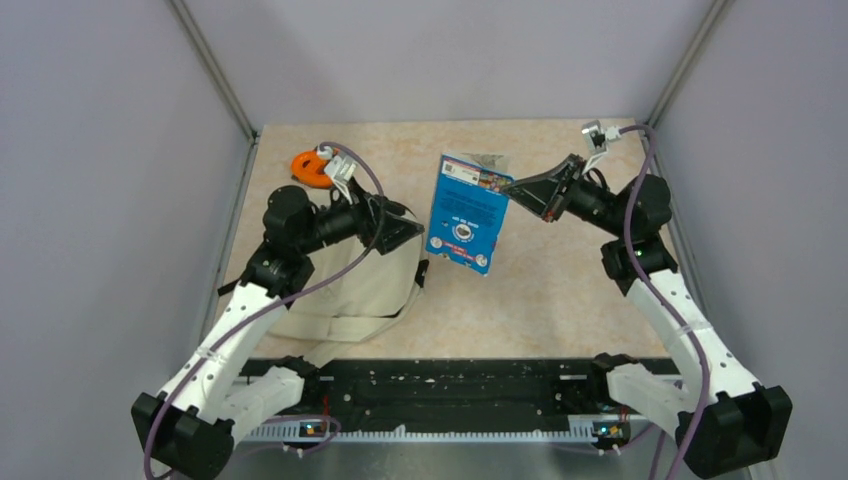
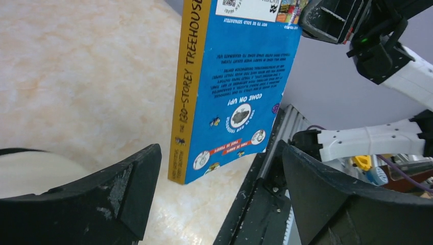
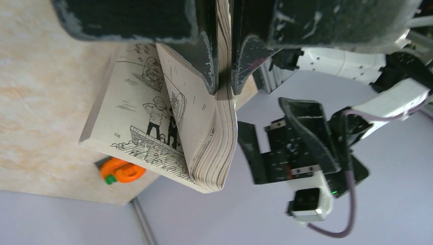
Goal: Pack the student bag
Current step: Pick up the book from the center of the board.
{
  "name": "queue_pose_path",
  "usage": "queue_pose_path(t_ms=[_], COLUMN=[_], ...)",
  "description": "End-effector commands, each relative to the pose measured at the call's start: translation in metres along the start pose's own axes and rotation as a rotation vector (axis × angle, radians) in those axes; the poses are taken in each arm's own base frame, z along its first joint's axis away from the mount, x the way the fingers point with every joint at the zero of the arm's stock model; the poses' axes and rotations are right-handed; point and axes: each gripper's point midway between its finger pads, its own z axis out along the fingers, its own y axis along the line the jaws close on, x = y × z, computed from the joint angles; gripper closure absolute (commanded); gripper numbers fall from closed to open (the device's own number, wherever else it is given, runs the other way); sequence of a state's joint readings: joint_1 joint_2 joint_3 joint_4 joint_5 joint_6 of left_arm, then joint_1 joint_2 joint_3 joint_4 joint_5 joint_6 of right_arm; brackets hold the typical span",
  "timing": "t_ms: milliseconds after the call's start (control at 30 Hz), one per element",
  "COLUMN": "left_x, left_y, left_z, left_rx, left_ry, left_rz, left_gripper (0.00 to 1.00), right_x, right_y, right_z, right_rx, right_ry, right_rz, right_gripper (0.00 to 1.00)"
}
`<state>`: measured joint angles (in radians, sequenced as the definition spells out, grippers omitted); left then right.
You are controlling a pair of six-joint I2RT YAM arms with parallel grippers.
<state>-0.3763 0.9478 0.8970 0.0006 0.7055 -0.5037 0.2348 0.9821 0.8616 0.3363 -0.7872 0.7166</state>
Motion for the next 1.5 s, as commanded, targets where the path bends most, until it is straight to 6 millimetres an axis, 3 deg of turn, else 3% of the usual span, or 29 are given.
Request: queue_pose_path(t_ms=[0,133,567,833,900,967,1133,1167,1233,1300,1400,1467], left_x=[-0.008,0.007,0.007,0.012,0.013,0.013,0.009,0.008,0.008,0.017,0.037,0.055], left_y=[-0.039,-0.045,-0.021,-0.055,-0.057,-0.058,-0.056,-0.055,-0.053,-0.050,-0.056,-0.063], left_z=[0.010,0.023,0.022,0.026,0.027,0.027,0.020,0.017,0.010,0.003,-0.008,-0.017], left_rx=[0.180,0.173,0.036,0.234,0.243,0.246,0.206,0.184,0.147,0.116,0.160,0.213], left_ry=[-0.008,0.050,0.004,0.033,0.037,0.033,0.013,0.007,0.013,0.068,0.183,0.289], left_rz=[0.036,0.070,0.085,0.046,0.047,0.047,0.078,0.085,0.114,0.130,0.155,0.137], left_gripper=[0.07,0.07,0.07,0.24,0.31,0.45,0.96,1.00,1.00,1.00,1.00,1.00], right_x=[-0.036,-0.039,-0.038,-0.034,-0.033,-0.031,-0.020,-0.017,-0.014,-0.012,-0.005,0.008], right_y=[0.079,0.098,0.122,0.119,0.119,0.116,0.084,0.072,0.049,0.025,0.007,0.011], right_z=[0.001,0.001,-0.005,-0.004,-0.004,-0.003,0.006,0.007,0.006,-0.001,-0.008,-0.006], right_rx=[-0.230,-0.302,-0.395,-0.399,-0.399,-0.390,-0.240,-0.177,-0.047,0.094,0.180,0.123], right_ry=[-0.065,-0.073,-0.068,-0.056,-0.054,-0.047,0.008,0.029,0.055,0.079,0.131,0.192], right_rz=[-0.154,-0.165,-0.173,-0.169,-0.170,-0.168,-0.156,-0.159,-0.212,-0.261,-0.312,-0.303], right_gripper=[1.00,1.00,1.00,1.00,1.00,1.00,0.98,0.84,0.40,0.06,0.01,0.01])
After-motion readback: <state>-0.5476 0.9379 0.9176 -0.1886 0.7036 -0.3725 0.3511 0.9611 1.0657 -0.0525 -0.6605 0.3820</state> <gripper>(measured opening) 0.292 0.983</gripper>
